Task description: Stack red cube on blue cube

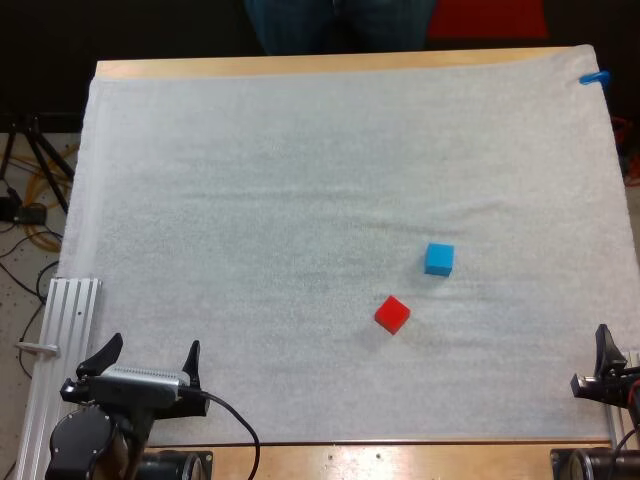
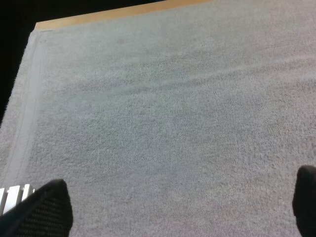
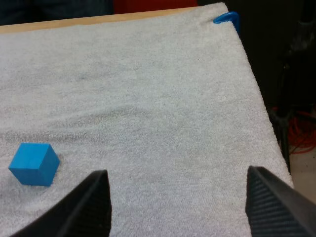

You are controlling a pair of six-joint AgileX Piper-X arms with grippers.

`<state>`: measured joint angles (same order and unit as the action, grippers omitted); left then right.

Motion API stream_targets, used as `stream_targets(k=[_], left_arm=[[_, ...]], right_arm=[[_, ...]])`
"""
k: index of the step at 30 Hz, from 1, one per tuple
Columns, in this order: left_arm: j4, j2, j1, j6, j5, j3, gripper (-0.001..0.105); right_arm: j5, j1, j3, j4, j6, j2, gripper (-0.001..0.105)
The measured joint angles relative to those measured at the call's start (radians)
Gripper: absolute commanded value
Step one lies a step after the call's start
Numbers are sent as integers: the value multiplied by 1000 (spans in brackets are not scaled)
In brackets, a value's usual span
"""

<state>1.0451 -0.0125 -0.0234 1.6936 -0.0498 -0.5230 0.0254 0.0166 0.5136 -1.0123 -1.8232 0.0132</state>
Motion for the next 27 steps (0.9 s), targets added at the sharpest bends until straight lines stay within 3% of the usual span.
stream_targets(k=[19, 22, 27], left_arm=[[0, 0, 0, -9, -29, 0, 87], [0, 0, 0, -35, -74, -20, 87], [0, 17, 0, -52, -147, -130, 87]], right_arm=[[0, 0, 0, 0, -20, 0, 58], [-9, 0, 13, -10, -24, 0, 58], [-79, 0, 94, -37, -24, -43, 58]])
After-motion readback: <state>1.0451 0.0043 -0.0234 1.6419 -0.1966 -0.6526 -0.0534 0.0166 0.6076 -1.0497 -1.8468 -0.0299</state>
